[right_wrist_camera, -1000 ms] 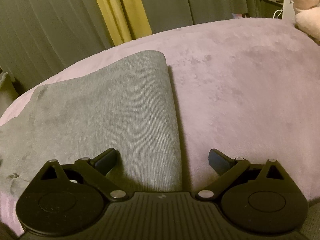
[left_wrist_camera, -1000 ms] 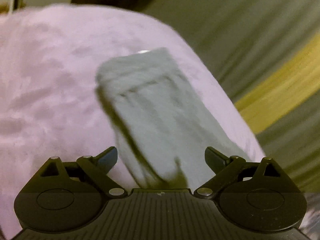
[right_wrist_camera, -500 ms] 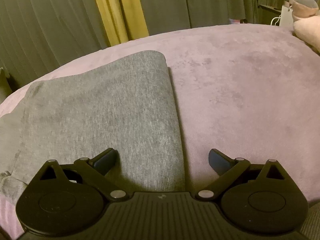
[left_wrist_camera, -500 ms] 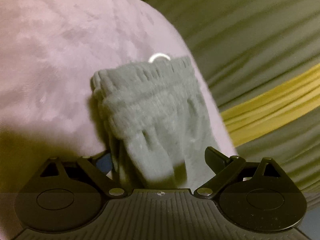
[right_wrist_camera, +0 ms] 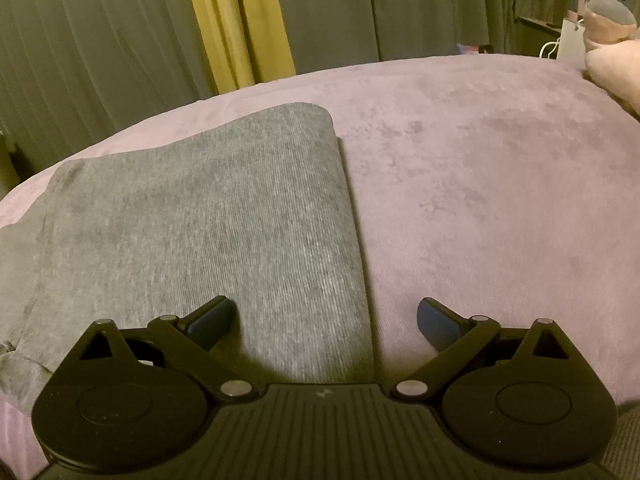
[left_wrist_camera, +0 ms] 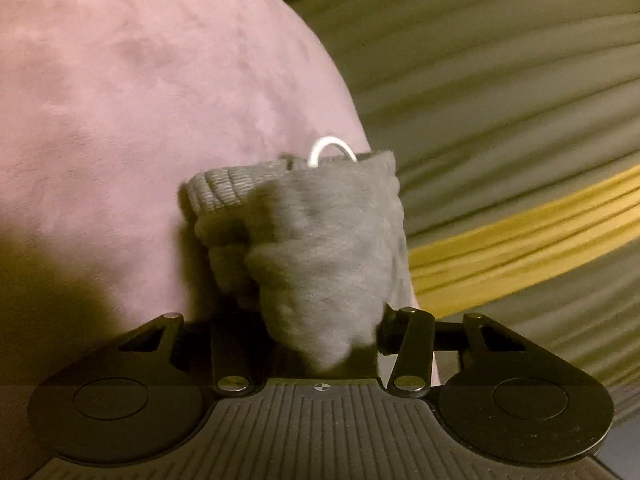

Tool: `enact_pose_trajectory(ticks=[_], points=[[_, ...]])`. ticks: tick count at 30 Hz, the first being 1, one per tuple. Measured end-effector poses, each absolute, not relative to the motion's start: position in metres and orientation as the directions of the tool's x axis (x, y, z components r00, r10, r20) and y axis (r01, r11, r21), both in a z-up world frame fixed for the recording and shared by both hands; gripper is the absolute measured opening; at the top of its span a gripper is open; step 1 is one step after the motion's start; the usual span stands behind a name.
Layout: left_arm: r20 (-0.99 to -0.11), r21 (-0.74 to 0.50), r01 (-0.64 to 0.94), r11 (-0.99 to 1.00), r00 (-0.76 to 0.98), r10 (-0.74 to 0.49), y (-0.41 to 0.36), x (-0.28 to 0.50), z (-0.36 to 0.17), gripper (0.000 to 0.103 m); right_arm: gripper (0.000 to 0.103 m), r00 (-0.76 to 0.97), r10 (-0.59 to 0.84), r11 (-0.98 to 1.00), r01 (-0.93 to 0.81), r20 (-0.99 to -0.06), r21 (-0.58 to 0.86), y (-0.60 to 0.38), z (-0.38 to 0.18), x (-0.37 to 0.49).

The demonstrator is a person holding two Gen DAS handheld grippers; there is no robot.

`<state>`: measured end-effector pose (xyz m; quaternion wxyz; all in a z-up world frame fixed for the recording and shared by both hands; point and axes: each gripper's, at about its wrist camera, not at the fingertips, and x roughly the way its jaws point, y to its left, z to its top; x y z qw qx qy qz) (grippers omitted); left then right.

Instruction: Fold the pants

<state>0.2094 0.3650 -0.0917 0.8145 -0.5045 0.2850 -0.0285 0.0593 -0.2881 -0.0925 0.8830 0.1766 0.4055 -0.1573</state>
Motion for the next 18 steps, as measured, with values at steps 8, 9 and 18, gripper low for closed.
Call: enact_pose_trajectory(ticks=[8, 9, 18], points=[[-0.400, -0.762, -0.145, 0.631, 0.872, -0.282, 0.336, 0.202, -0.033, 0.025, 0.098, 0.625, -0.134, 0.882, 0.429, -0.769, 0.196, -0.292, -0.080, 0.058], [-0.388, -0.737, -0.111, 0.666, 0.877, -0.283, 0.328, 0.199, -0.018, 0.025, 0.098, 0.639, -0.139, 0.880, 0.431, -0.757, 0.201, -0.293, -0.077, 0.056], [-0.220, -0.473, 0.374, 0.797, 0.827, -0.518, 0.162, 0.157, 0.113, 0.026, 0.098, 0.752, -0.188, 0.776, 0.508, -0.632, 0.373, -0.330, -0.037, 0.027]])
